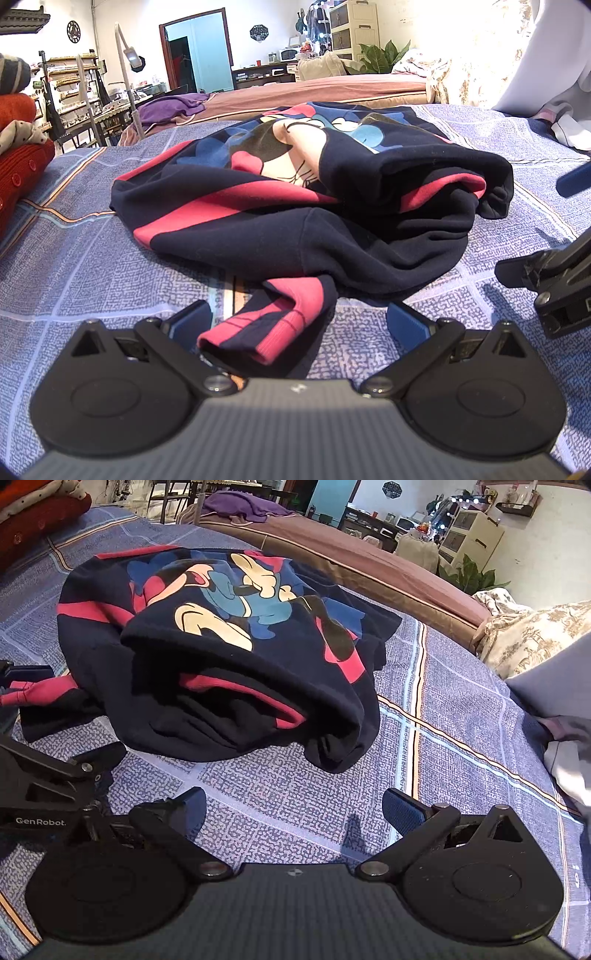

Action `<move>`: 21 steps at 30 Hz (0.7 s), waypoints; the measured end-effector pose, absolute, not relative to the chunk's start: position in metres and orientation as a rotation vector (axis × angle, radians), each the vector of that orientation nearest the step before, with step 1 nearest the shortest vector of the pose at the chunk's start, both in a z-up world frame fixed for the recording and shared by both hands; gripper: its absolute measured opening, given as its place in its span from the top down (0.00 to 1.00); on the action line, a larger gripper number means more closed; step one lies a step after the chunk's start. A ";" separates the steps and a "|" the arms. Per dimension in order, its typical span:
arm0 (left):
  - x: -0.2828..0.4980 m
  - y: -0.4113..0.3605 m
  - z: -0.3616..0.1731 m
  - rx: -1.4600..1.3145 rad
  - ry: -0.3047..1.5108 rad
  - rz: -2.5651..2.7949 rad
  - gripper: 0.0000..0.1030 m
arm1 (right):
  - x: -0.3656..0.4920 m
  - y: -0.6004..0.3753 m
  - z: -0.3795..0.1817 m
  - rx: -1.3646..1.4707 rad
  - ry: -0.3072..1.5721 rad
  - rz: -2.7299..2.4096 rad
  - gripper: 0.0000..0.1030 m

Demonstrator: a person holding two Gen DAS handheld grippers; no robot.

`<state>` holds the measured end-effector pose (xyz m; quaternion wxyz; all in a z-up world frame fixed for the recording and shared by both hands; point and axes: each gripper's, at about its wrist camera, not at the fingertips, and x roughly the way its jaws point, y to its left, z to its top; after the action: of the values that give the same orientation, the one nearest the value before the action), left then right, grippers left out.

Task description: Fold small clothes

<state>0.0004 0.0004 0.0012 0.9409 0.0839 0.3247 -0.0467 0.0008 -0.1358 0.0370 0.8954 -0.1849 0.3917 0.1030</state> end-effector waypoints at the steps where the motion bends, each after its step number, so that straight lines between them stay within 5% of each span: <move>1: 0.000 0.001 0.001 0.171 0.662 -0.095 0.00 | 0.001 -0.134 0.038 -0.398 0.809 0.222 0.00; 21: 0.000 0.000 0.001 0.171 0.659 -0.095 0.00 | 0.002 -0.126 0.051 -0.467 0.797 0.251 0.00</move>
<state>0.0002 -0.0002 0.0012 0.9414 0.0838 0.3232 -0.0465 0.0020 -0.1262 0.0515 0.8877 -0.2248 0.3833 0.1206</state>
